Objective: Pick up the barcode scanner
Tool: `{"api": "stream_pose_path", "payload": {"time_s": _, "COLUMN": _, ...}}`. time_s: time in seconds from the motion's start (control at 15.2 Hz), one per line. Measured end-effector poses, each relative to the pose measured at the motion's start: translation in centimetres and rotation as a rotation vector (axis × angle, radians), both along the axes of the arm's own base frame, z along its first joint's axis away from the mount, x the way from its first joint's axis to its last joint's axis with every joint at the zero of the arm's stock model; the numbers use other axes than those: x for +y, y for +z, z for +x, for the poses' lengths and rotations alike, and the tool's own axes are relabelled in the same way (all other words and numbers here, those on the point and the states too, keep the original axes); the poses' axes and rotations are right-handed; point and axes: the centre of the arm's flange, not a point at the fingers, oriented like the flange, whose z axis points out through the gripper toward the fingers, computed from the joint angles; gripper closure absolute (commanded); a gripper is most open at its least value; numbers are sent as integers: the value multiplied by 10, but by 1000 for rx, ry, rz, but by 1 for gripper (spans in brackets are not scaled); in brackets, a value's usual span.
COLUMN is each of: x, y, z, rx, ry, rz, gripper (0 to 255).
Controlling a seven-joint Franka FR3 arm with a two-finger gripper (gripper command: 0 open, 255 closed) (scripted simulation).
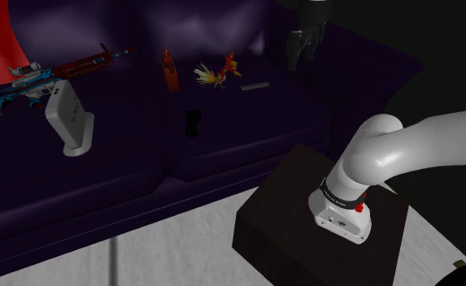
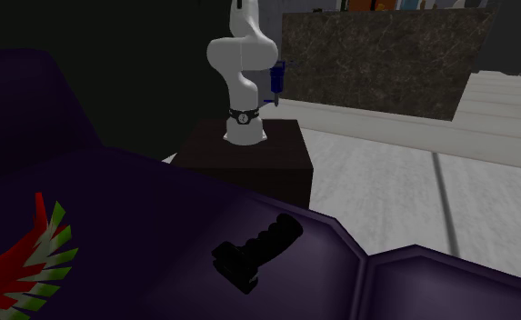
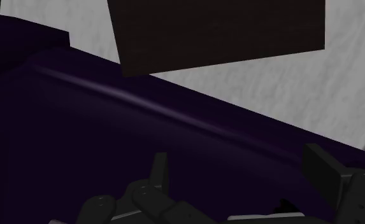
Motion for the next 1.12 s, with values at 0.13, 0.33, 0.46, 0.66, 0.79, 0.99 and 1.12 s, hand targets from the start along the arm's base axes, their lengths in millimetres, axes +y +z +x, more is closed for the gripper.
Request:
{"api": "stream_pose_path", "payload": {"time_s": 0.13, "x": 2, "y": -5, "z": 4, "rx": 0, "ry": -7, "rz": 1, "gripper": 0}}
{"api": "stream_pose_path", "payload": {"time_s": 0.33, "x": 15, "y": -24, "z": 24, "rx": 0, "ry": -45, "rz": 3, "gripper": 0}}
{"api": "stream_pose_path", "payload": {"time_s": 0.46, "x": 25, "y": -40, "z": 43, "rx": 0, "ry": -76, "rz": 5, "gripper": 0}}
{"api": "stream_pose_path", "payload": {"time_s": 0.66, "x": 37, "y": -67, "z": 69, "rx": -2, "ry": -122, "rz": 7, "gripper": 0}}
{"api": "stream_pose_path", "payload": {"time_s": 0.79, "x": 46, "y": -85, "z": 86, "rx": -3, "ry": -153, "rz": 10, "gripper": 0}}
{"api": "stream_pose_path", "payload": {"time_s": 0.99, "x": 59, "y": -108, "z": 115, "rx": -5, "ry": -199, "rz": 12, "gripper": 0}}
{"api": "stream_pose_path", "payload": {"time_s": 1.12, "x": 63, "y": -125, "z": 135, "rx": -6, "ry": -230, "rz": 14, "gripper": 0}}
